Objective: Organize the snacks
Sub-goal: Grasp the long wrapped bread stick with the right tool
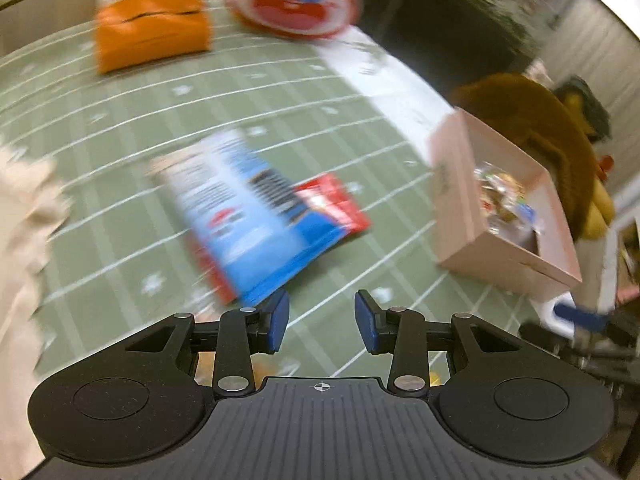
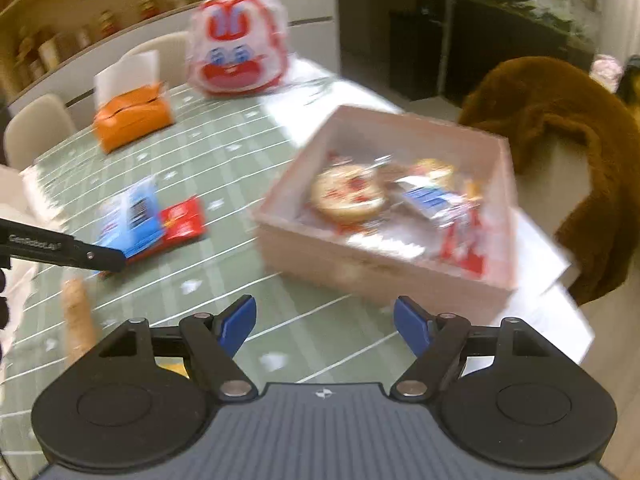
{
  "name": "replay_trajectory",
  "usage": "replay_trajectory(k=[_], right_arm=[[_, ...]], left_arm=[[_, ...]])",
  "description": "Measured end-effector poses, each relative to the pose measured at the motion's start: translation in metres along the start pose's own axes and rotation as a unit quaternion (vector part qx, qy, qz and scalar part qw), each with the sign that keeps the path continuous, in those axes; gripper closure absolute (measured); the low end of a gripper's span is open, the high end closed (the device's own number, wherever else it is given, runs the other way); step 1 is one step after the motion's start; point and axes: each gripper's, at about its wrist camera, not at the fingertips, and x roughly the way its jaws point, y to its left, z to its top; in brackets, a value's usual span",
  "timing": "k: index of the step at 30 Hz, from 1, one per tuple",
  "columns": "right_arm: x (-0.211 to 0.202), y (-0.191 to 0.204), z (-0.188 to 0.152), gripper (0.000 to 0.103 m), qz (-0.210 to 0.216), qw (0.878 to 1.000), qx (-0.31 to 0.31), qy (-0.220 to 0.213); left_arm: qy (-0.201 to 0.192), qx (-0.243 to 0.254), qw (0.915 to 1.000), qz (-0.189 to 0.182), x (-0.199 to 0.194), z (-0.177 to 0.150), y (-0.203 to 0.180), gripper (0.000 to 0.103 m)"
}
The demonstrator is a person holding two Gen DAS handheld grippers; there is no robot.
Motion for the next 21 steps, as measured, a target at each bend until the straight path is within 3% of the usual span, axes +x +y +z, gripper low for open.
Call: replay_trajectory(k=[3, 9, 15, 21], right_arm=[[0.009, 0.026, -0.012, 0.026, 0.041, 0.998, -0.01, 0.043], [0.013, 0.063, -0.039, 0.026, 0.086, 0.992, -0.028, 0.088], [0.012, 0.067, -0.046, 0.027, 0.048, 0.994, -0.049, 0.087], [0.015, 0.048, -0.041, 0.026, 0.023, 0.996, -0.036, 0.079]], left_arm=[[0.007, -0.029, 0.9996, -0.004, -0.01, -0.013, 0.019, 0.062], [-0.006, -0.061, 0.9981, -0.003, -0.024, -0.031, 0.035, 0.068], [-0.059, -0.105, 0.9925, 0.019, -0.04, -0.039, 0.047, 0.069], [-0.066, -0.132, 0.9888, 0.025, -0.045, -0.044, 0.057, 0.069]])
